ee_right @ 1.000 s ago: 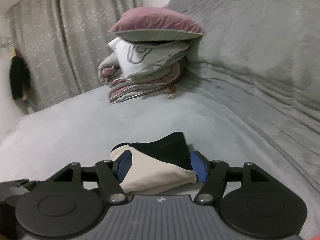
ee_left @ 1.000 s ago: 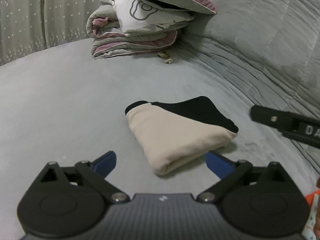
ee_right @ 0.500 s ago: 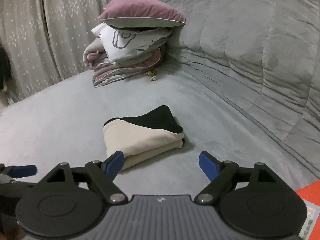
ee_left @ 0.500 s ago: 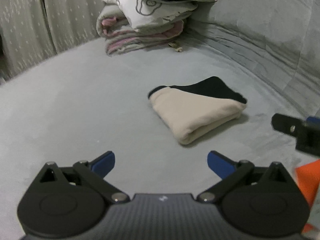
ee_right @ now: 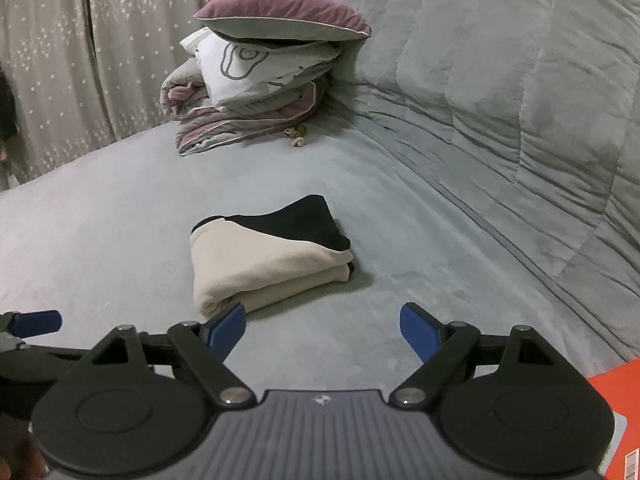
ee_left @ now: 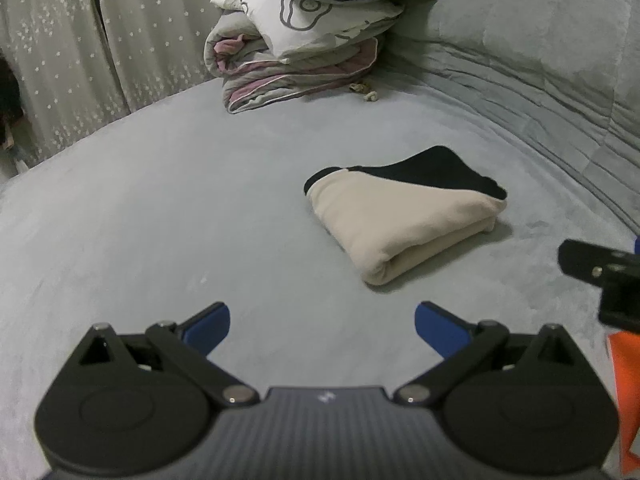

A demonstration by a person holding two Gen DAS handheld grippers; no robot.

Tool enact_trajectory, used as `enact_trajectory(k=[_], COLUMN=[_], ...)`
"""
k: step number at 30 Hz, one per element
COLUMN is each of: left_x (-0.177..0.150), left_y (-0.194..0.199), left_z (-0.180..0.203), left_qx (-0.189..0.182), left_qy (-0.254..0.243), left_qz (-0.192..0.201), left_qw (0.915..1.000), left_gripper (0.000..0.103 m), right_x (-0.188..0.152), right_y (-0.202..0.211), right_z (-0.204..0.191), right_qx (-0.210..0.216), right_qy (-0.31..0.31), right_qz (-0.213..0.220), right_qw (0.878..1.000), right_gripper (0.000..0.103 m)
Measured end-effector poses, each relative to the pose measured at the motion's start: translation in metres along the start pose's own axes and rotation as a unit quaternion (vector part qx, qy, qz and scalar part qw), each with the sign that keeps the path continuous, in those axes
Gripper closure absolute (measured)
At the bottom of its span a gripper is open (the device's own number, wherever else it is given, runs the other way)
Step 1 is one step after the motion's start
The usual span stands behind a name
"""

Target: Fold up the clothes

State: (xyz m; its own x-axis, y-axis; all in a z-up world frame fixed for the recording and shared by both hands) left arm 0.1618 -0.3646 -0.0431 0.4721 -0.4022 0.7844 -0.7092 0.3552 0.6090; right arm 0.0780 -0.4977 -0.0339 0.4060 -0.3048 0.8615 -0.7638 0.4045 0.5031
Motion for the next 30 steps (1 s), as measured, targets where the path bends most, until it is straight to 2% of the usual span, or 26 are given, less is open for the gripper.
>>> enact_trajectory(k=[5, 14, 19, 30], left_x=[0.003, 0.002, 0.001, -0.009], left_y=[0.003, 0.001, 0.000, -0.005], left_z=[0.006, 0.010, 0.005, -0.007], left_qx=[-0.004, -0.016, -0.012, 0.004], left_qy=[0.003, 0.012, 0.013, 0.024], left_qz=[0.003, -0.004, -0.008, -0.029], left_qw=[1.0000, 0.9998, 0.9998, 0.9993], left_gripper=[0.000, 0.000, 0.000, 0.000], right_x=[0.000, 0.000, -0.002, 0.000], right_y=[0.000, -0.002, -0.002, -0.005], right_z=[0.004, -0.001, -0.006, -0.007], right_qx=[0.009, 0.009, 0.005, -0.001], right_qy=[-0.020, -0.011, 0.007, 0.006], right_qz=[-0.003, -0.007, -0.007, -0.006], right_qw=[1.000, 1.000, 1.000, 1.000], right_gripper=[0.018, 0.018, 0.018, 0.017])
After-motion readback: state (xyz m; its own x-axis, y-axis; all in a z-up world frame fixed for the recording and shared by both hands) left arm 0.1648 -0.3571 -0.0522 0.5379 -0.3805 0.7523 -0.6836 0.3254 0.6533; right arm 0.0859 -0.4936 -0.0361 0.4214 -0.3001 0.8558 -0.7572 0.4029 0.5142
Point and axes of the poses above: each gripper's, at about its wrist camera, not at the fingertips, and y roughly against the way its jaws point, z to its right, x to its top, the point moved 10 cm from there along -y, roughly the way its jaws point, and after that the axes turned 8 degrees about z, right-handed, at the moved point
